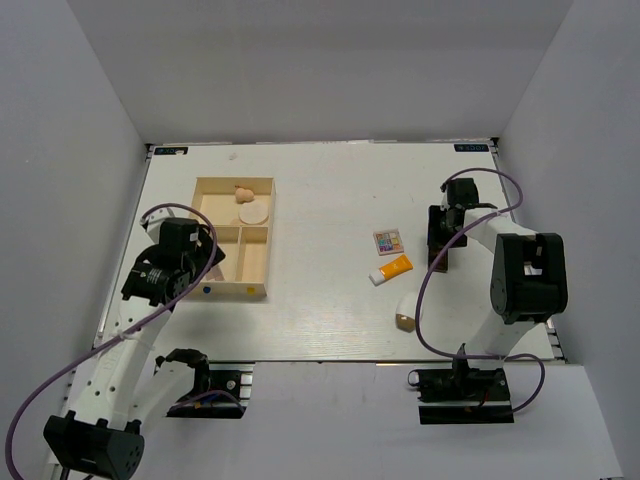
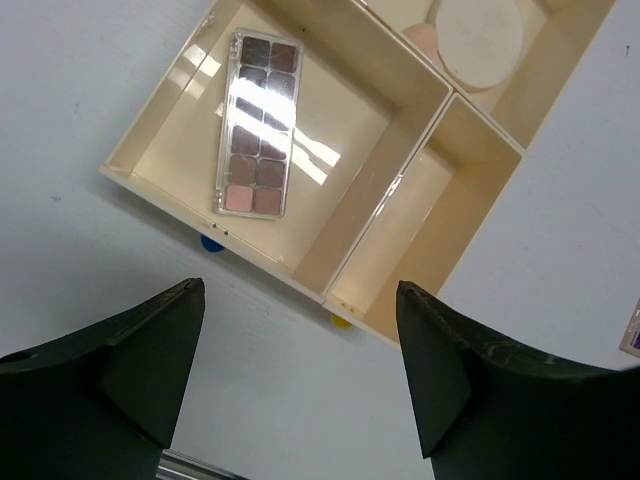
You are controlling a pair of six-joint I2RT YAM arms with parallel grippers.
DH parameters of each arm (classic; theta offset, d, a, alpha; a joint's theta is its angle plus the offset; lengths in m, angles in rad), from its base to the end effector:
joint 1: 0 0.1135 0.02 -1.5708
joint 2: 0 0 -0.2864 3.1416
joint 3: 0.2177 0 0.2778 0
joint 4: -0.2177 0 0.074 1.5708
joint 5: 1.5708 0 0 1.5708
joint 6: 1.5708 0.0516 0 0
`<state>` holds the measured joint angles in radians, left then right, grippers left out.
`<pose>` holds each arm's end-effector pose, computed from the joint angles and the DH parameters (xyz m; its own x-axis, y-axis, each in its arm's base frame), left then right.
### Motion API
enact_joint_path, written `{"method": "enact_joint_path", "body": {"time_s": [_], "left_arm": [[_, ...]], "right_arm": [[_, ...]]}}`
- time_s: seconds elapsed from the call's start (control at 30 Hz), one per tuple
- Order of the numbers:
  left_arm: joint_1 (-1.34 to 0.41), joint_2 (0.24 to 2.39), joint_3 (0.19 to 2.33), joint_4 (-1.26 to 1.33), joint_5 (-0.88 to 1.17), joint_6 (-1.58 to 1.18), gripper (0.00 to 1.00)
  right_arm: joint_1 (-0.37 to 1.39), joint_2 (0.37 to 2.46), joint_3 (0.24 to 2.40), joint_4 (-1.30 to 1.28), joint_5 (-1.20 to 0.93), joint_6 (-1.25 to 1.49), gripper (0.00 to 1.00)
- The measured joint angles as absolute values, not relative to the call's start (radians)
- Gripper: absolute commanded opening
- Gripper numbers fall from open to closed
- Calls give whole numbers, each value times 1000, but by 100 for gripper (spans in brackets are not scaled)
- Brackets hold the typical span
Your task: Organize the makeup
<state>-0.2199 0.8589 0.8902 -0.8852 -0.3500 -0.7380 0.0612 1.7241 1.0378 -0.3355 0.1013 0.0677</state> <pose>0.1821 -0.0226 0.3065 -0.5342 -0.5282 -0.6600 -0.5060 0.8252 -0.2508 0.3766 0.0178 0.1642 -0.8501 0.0154 -0.5265 0.0495 0.9975 -0.0508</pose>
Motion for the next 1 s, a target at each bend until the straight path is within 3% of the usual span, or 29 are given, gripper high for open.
{"method": "enact_joint_path", "body": {"time_s": [0.2, 0.5, 0.53, 0.57, 0.6, 0.63, 0.8, 1.0], "left_arm": [[-220, 792, 863, -917, -334, -777, 87], [-220, 663, 846, -912, -306, -796, 86], [-220, 649, 842, -911, -302, -796, 86], [-220, 633, 841, -911, -299, -797, 86], [-220, 622, 841, -910, -298, -797, 86], [-220, 614, 841, -909, -297, -798, 86], [-220, 593, 841, -915, -287, -798, 86], [-220, 562, 809, -912, -263, -805, 86]], "right_arm": [[60, 1745, 1081, -379, 44, -9, 8], [113, 1776, 1388, -532, -294, -272, 0], [130, 1776, 1416, -535, -305, -284, 2], [151, 1779, 1451, -543, -306, -296, 11], [175, 1790, 1499, -556, -297, -299, 35], [191, 1805, 1534, -560, -291, -292, 42], [233, 1858, 1555, -558, -221, -295, 64], [210, 1845, 1298, -569, -120, -292, 75]]}}
